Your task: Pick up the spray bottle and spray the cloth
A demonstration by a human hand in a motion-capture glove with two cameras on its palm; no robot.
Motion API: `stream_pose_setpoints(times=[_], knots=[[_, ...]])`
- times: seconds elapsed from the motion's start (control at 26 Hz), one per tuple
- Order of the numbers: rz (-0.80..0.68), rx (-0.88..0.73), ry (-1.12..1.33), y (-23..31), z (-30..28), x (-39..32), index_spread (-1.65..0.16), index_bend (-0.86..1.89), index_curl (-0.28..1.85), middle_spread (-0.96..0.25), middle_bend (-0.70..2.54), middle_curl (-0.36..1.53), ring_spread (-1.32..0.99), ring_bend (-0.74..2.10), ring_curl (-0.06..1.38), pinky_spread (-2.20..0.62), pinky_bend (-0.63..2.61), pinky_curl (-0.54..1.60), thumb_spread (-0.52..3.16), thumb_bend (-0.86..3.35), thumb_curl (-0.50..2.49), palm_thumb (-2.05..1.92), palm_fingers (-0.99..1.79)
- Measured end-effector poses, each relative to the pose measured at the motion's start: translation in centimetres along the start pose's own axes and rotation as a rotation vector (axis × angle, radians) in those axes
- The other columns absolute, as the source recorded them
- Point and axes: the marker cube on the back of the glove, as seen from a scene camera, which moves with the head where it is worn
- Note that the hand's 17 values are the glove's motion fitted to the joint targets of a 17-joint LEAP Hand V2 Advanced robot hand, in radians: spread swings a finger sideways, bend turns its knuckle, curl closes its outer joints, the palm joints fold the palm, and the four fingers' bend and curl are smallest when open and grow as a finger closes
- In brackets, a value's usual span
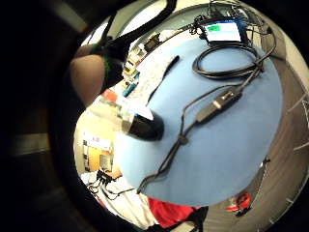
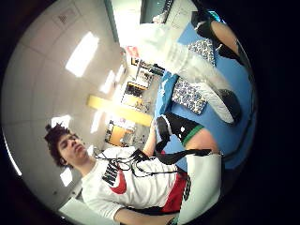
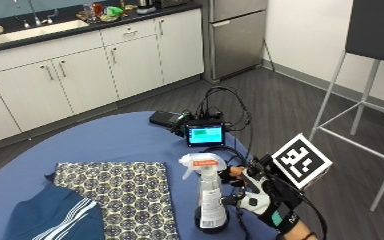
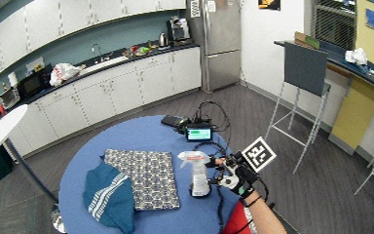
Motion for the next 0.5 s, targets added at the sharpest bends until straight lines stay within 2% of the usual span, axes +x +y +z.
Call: stream_pose_setpoints(times=[0.5], knots=[[-0.041, -0.121, -0.117, -2.5, 3.8, 0.2, -0.32, 0.06, 0.21, -0.09, 0.27, 0.39, -0.06, 0.38, 0.36, 0.08, 0.48, 0.30, 0.96, -0.02, 0.35, 0.77, 0.85]])
